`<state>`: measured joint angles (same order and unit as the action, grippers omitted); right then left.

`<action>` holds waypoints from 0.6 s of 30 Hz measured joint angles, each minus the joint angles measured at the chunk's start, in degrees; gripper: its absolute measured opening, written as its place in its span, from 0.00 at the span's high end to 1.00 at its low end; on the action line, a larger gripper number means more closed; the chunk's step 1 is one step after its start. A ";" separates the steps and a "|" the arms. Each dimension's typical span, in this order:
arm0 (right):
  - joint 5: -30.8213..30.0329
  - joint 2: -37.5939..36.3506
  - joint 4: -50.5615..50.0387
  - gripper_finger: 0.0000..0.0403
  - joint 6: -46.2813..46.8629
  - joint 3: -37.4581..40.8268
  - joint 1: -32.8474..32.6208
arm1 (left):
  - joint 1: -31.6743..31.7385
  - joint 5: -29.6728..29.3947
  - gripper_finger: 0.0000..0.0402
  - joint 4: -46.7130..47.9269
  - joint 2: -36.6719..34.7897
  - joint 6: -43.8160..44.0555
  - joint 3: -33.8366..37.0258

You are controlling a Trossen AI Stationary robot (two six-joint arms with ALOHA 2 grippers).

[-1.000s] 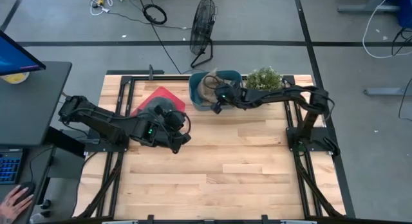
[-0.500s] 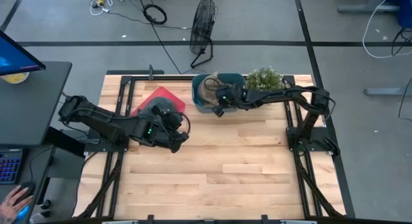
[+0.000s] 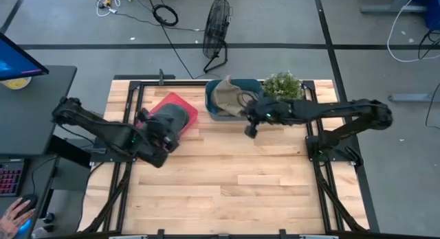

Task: Pick & Place hat
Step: Return to Home Position

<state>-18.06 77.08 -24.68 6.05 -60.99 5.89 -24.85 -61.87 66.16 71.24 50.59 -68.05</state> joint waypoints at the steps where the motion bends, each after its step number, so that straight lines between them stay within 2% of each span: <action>1: -0.10 -1.34 -0.53 0.99 -0.45 0.00 -1.59 | -0.66 0.02 0.99 2.39 -1.18 1.71 0.00; 6: -0.08 -6.20 -1.20 0.99 -6.04 0.00 -8.35 | -4.38 -0.07 0.99 10.58 -6.84 9.18 1.61; 11: -0.31 -9.70 0.28 0.99 -6.73 2.70 -11.47 | -7.50 -1.35 0.99 9.80 -14.90 16.09 12.46; 15: 1.09 -14.91 3.32 0.99 -5.09 10.53 -12.39 | -9.36 -1.14 0.99 4.18 -21.71 20.25 23.84; 18: 3.01 -21.14 7.98 0.99 -2.67 17.40 -13.21 | -10.09 3.08 0.99 -5.51 -26.40 16.97 30.32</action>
<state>-15.04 55.94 -16.70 3.38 -43.60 -7.33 -34.94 -58.78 60.65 44.84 67.57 -37.73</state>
